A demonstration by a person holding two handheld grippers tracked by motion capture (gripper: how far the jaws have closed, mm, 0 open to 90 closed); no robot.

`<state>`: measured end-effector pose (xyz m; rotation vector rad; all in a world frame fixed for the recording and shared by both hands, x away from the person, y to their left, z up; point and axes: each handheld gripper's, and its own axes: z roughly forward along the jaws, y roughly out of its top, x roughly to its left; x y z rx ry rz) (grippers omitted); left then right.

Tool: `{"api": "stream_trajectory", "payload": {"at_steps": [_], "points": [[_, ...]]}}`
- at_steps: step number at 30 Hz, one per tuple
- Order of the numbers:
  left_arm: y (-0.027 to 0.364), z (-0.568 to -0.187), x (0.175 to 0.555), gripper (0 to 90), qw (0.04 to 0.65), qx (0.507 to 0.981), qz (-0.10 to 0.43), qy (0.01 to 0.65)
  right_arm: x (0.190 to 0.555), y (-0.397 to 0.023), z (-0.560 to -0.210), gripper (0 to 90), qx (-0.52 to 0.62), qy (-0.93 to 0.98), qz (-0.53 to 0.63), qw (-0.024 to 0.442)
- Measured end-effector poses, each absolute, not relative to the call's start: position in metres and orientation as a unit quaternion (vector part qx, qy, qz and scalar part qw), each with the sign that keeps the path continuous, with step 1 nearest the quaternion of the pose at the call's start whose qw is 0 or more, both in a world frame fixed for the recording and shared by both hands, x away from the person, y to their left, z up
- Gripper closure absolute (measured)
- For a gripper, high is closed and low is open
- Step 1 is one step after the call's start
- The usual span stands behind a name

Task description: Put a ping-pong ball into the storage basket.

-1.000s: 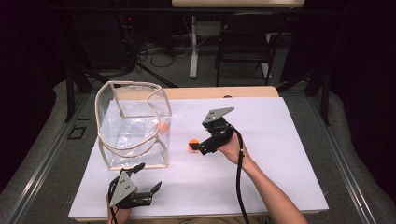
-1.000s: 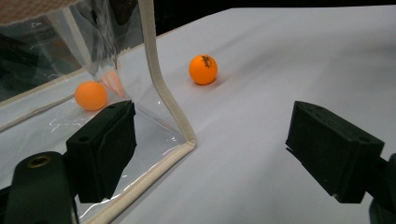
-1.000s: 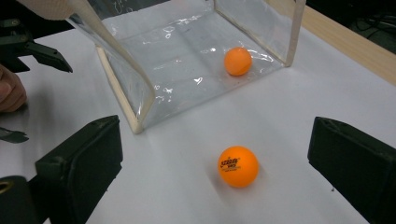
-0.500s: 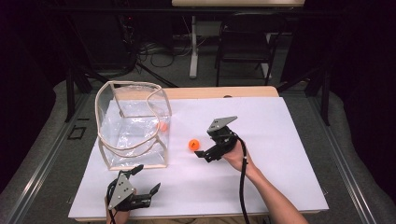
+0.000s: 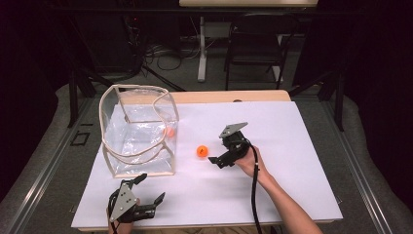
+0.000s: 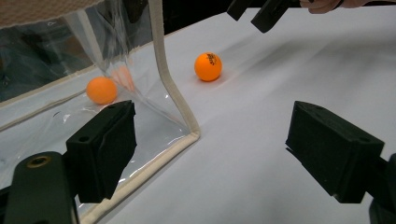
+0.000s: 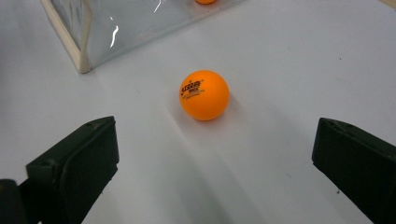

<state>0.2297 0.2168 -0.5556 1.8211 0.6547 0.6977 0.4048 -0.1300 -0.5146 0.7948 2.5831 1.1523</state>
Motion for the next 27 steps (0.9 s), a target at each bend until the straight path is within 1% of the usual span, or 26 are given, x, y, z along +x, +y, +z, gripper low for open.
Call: {"api": "stream_trajectory", "payload": {"at_steps": [5,14,27], "points": [[0.219,-0.555,0.228,15.7,0.516,0.756,0.295,0.274,0.407,-0.128,-0.519,0.0,0.270,0.878,0.383,0.098],[0.220,-0.555,0.226,15.7,0.514,0.757,0.296,0.275,0.411,-0.123,-0.521,0.0,0.266,0.879,0.380,0.106],[0.223,-0.557,0.229,15.7,0.514,0.756,0.292,0.281,0.417,-0.095,-0.525,0.0,0.243,0.881,0.389,0.114]]}}
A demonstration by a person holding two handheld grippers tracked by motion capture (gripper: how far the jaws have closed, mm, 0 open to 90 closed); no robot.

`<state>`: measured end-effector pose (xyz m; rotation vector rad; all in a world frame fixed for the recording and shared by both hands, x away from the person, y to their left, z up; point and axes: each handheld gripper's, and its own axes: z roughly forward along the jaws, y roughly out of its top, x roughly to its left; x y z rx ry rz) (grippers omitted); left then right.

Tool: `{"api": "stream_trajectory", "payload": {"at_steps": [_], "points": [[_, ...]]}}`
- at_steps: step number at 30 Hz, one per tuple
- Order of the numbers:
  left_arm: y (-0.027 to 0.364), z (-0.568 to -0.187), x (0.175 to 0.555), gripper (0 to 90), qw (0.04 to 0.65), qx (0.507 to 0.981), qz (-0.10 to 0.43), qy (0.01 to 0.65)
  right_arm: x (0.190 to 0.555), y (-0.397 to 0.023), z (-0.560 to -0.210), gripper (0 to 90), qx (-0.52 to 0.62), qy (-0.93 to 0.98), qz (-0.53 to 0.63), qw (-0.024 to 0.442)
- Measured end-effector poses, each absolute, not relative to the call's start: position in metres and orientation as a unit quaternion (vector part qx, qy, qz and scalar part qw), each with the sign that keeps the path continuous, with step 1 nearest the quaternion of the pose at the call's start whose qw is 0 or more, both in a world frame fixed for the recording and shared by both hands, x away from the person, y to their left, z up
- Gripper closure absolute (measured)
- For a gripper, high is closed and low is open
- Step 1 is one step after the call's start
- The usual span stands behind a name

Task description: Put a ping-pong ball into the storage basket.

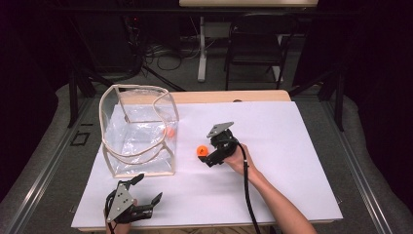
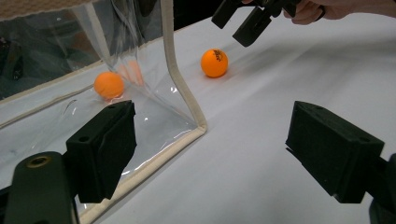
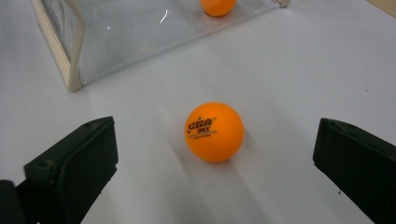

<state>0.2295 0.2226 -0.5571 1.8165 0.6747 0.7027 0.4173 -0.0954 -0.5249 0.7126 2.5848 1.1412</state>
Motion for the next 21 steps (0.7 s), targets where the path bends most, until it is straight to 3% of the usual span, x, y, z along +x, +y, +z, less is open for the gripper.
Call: {"api": "stream_trajectory", "payload": {"at_steps": [21], "points": [[0.221,-0.557,0.227,15.7,0.512,0.757,0.294,0.279,0.421,-0.080,-0.548,0.0,0.244,0.883,0.384,0.116]]}}
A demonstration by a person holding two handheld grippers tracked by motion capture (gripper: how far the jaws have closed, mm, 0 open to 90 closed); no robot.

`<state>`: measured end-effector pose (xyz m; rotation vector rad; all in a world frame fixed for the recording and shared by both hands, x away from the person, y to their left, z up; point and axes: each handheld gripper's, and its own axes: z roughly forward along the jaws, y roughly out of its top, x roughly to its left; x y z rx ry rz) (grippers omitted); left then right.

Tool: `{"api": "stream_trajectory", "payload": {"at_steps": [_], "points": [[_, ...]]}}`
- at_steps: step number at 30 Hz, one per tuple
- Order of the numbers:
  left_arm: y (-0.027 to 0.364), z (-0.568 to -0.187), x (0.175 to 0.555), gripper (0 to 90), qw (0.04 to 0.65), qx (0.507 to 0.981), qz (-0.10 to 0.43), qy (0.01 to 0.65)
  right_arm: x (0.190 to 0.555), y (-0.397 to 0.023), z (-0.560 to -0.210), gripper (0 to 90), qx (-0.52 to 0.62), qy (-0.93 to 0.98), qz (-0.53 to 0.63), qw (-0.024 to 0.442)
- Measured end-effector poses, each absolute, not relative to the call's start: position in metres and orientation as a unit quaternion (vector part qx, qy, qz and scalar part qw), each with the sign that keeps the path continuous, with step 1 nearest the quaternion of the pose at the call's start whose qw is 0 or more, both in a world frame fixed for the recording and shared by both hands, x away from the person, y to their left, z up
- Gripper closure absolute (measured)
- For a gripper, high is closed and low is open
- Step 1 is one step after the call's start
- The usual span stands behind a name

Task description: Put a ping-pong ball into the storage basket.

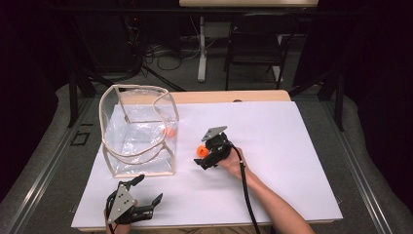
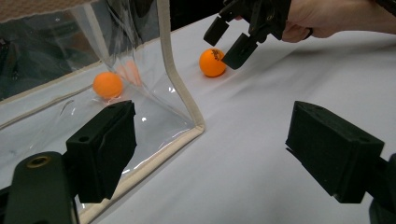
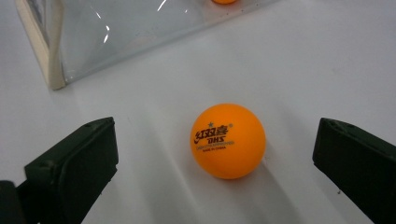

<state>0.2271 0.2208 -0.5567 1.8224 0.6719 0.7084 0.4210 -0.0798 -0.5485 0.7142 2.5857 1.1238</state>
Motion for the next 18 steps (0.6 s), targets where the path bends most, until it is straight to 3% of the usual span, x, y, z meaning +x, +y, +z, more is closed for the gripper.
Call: {"api": "stream_trajectory", "payload": {"at_steps": [4,18], "points": [[0.2206,-0.5566,0.2262,15.7,0.512,0.758,0.294,0.278,0.4215,-0.0789,-0.5516,14.2,0.249,0.882,0.380,0.123],[0.2206,-0.5573,0.2270,15.7,0.509,0.760,0.292,0.277,0.4211,-0.0756,-0.5552,34.5,0.249,0.888,0.358,0.145]]}}
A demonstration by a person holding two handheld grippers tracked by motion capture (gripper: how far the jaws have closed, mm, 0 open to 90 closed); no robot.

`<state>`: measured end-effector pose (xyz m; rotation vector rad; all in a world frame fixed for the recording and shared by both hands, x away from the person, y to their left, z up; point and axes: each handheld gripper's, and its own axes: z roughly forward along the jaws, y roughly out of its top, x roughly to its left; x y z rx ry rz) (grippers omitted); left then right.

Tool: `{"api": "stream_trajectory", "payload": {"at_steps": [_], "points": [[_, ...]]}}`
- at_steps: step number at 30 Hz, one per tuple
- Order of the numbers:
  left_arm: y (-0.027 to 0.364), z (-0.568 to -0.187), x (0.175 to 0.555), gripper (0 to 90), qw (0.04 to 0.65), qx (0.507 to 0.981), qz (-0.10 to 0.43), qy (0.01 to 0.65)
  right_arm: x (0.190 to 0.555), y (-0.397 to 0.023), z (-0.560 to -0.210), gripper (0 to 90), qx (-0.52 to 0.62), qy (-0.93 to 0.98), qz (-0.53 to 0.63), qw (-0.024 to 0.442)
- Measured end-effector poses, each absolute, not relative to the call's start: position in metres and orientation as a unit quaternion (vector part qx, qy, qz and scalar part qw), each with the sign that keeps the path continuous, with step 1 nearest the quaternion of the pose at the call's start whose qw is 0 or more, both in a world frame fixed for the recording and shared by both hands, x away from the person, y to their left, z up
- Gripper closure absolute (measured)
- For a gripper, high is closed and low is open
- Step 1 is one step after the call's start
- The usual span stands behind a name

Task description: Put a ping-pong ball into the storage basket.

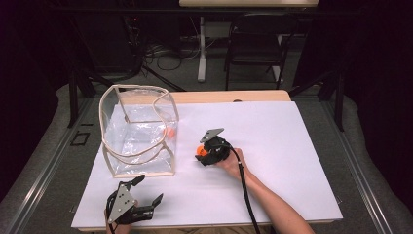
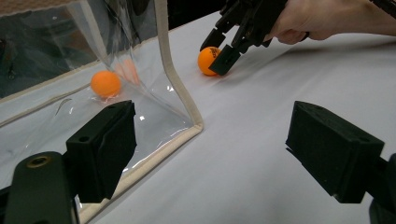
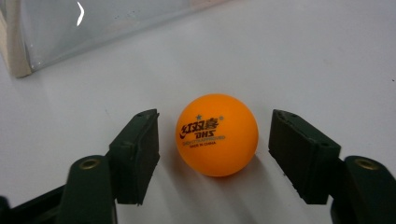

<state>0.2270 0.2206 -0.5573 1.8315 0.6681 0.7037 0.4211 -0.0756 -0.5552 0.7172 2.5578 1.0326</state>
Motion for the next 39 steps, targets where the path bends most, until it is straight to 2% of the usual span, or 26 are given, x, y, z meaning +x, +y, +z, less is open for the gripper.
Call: {"api": "stream_trajectory", "payload": {"at_steps": [2,10,39], "points": [[0.221,-0.557,0.227,15.7,0.510,0.760,0.292,0.277,0.421,-0.075,-0.556,39.5,0.249,0.889,0.355,0.146],[0.220,-0.557,0.228,15.7,0.510,0.760,0.292,0.276,0.420,-0.075,-0.555,49.8,0.246,0.891,0.351,0.149],[0.217,-0.557,0.230,15.7,0.513,0.760,0.292,0.271,0.408,-0.080,-0.531,50.6,0.233,0.884,0.370,0.164]]}}
